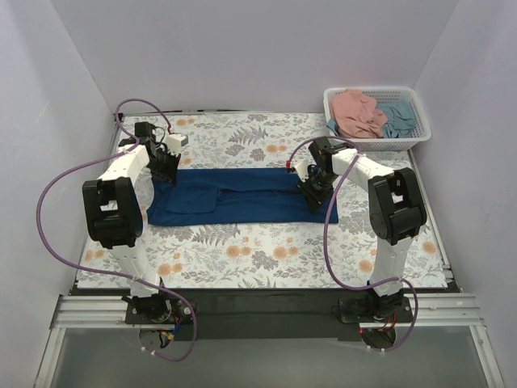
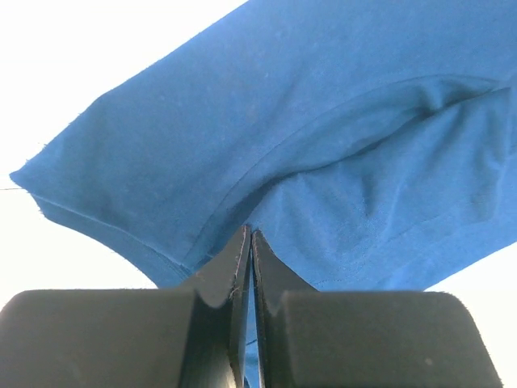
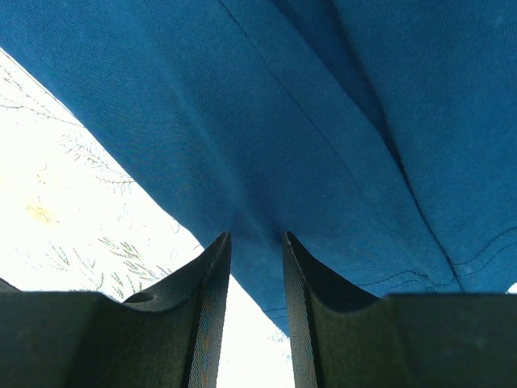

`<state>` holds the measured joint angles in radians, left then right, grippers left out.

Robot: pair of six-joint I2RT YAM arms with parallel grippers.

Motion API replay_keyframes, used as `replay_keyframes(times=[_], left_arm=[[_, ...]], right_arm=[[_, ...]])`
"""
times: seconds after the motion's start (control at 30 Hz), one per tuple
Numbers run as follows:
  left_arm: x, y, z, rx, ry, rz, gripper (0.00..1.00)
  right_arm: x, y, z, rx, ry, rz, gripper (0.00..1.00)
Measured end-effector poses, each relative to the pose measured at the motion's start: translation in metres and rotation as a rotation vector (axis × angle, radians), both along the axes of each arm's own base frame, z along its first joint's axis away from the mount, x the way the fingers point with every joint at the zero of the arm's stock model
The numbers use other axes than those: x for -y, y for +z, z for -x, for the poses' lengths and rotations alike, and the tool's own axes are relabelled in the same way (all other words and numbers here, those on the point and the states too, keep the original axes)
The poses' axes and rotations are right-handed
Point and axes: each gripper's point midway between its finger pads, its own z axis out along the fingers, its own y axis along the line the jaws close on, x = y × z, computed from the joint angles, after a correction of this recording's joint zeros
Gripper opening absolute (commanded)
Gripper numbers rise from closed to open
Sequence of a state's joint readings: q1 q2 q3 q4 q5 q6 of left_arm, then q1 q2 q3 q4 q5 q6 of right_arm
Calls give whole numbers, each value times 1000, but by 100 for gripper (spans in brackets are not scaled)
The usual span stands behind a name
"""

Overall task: Fold and stack the t-shirts
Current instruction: Fold the tshirt

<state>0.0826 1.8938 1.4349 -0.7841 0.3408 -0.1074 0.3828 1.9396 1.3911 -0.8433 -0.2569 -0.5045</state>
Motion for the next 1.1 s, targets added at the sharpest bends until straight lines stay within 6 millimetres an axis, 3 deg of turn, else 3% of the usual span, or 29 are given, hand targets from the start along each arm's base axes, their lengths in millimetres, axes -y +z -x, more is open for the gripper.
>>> replay_keyframes(times=[0.2,0.67,0.8,0.97,1.1], left_arm=[[0,12,-6,48,-3,-9,0],[-9,9,-28,113,44,-44,0],[-9,4,-29,104,51,-43,20],[-10,3,-27,93,88,-36,24],[-6,8,-8,75,134,-13,29]], right_arm=[[0,0,0,0,0,0,38],[1,0,-1,3,-1,7,38],[1,0,0,2,-1,7,38],[1,0,0,2,-1,7,38],[1,4,-1,1,-2,7,38]])
